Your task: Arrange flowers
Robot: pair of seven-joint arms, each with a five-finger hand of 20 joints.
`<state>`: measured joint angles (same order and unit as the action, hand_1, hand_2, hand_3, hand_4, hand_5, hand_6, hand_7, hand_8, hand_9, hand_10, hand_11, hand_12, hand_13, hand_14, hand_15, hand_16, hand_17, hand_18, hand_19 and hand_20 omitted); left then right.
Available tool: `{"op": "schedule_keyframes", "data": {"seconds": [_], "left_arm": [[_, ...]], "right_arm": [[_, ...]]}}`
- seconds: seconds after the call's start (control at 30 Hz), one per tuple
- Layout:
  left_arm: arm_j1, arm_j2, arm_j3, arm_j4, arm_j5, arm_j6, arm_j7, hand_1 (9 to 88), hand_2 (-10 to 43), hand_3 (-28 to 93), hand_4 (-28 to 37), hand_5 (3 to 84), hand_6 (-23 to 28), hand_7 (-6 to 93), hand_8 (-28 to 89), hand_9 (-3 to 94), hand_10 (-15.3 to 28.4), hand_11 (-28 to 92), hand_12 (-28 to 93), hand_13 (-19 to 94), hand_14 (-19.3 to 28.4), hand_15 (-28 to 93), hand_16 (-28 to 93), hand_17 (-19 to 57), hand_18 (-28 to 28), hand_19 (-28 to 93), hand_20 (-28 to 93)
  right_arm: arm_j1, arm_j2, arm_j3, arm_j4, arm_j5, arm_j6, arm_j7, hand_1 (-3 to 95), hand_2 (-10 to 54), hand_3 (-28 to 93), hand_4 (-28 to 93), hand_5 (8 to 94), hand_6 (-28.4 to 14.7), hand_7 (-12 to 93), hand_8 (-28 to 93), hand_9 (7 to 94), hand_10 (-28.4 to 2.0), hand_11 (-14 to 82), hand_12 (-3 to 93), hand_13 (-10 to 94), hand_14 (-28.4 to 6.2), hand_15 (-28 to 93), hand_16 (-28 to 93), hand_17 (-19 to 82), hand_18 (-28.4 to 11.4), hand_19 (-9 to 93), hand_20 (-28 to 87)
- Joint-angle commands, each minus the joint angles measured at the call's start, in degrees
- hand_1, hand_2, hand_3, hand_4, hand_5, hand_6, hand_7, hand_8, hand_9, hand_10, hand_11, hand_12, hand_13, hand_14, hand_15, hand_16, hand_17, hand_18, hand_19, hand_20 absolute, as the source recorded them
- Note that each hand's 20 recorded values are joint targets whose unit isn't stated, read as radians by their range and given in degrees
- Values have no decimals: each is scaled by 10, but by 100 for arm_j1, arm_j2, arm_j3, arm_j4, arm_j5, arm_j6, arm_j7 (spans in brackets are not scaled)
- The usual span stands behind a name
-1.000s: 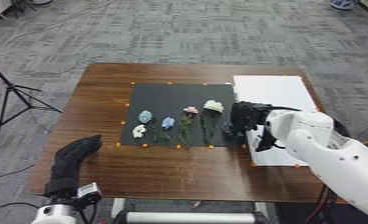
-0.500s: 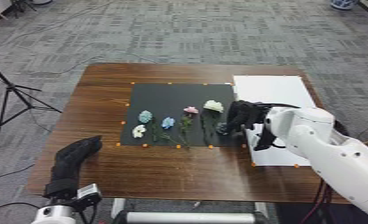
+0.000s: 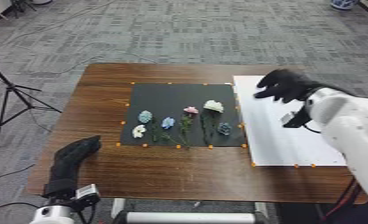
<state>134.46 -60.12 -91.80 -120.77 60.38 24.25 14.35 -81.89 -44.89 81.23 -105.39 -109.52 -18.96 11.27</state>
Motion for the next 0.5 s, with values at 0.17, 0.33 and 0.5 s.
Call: {"op": "schedule_keyframes", "data": {"seconds": [0.17,0.33,0.5], "left_arm": [[-312,259,362,-164,227,384,774,268,49,693,-276,547,-2,193,-99,524,140,229,122,392,150,138,-5,58,92,88,145],[-662,507,601,-312,167,499,1184,248,109,691,-282,521,4,163,-101,518,138,189,107,356,120,100,-17,77,57,53,138],[-731,489,718,-384,228,444,1248,254,163,677,-283,512,6,161,-100,520,141,183,101,365,118,103,-32,98,54,56,142]], "right_arm": [[-2472,-3678,2391,-618,4770,174,-2340,109,26,686,-162,430,-19,77,-59,426,-152,46,149,345,-160,82,258,192,-168,143,296],[-2935,-3610,2378,-684,4731,-187,-2394,90,26,705,-163,428,-18,72,-58,416,-147,46,141,314,-147,70,223,187,-162,89,288],[-3316,-3626,2479,-915,4351,-45,-2414,89,27,711,-164,429,-17,73,-58,416,-147,47,141,309,-147,73,213,188,-161,81,291]]}}
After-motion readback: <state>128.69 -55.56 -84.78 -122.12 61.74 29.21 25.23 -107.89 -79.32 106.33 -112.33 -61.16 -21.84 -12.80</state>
